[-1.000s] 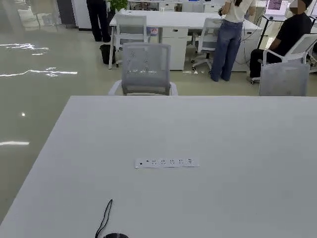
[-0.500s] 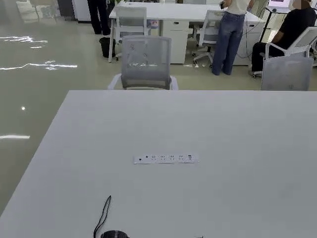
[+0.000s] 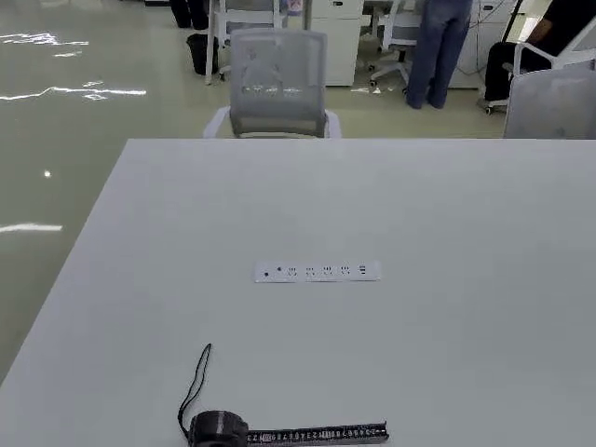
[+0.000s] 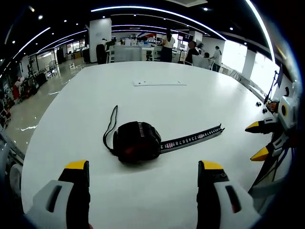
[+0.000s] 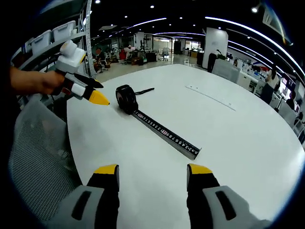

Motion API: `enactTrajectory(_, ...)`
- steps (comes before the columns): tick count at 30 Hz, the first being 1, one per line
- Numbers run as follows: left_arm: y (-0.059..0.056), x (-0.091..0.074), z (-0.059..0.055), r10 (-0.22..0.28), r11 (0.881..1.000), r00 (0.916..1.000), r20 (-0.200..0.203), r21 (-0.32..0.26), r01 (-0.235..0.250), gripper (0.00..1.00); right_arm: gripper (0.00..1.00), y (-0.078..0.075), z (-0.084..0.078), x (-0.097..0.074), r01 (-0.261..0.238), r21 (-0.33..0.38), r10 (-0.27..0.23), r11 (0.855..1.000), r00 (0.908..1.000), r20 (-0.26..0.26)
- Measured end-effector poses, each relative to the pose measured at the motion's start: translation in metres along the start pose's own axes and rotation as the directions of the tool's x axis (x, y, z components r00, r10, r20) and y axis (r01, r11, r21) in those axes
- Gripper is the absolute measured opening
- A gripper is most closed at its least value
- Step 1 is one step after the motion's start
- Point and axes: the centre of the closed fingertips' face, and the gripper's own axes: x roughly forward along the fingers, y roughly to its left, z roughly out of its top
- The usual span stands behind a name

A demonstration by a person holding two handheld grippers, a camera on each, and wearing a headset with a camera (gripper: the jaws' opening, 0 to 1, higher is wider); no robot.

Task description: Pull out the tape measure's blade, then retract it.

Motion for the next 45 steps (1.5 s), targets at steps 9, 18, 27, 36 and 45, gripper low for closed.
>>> enactTrajectory(9, 0.004, 0.013, 0.005, 0.013, 1.000, 0.9999, -0.003, -0.019, -0.013, 0.92, 0.52, -0.017, 0.000, 0.006, -0.076, -0.069, 0.077, 0.995, 0.9970, 0.006)
enactTrajectory(18, 0.007, 0.026, 0.006, 0.022, 0.999, 0.9997, -0.013, -0.033, -0.022, 0.90, 0.45, -0.033, -0.002, 0.018, -0.158, -0.143, 0.157, 0.977, 0.9875, -0.012)
enactTrajectory(27, 0.013, 0.036, 0.009, 0.034, 0.998, 0.9992, -0.019, -0.043, -0.035, 0.89, 0.40, -0.049, -0.001, 0.034, -0.234, -0.235, 0.234, 0.943, 0.9719, -0.027)
enactTrajectory(36, 0.014, 0.043, 0.011, 0.042, 0.997, 0.9988, -0.023, -0.057, -0.043, 0.88, 0.35, -0.063, 0.004, 0.048, -0.297, -0.327, 0.299, 0.897, 0.9530, -0.045)
enactTrajectory(45, 0.016, 0.054, 0.009, 0.048, 0.996, 0.9985, -0.027, -0.071, -0.050, 0.87, 0.30, -0.075, 0.000, 0.061, -0.341, -0.374, 0.336, 0.862, 0.9385, -0.081)
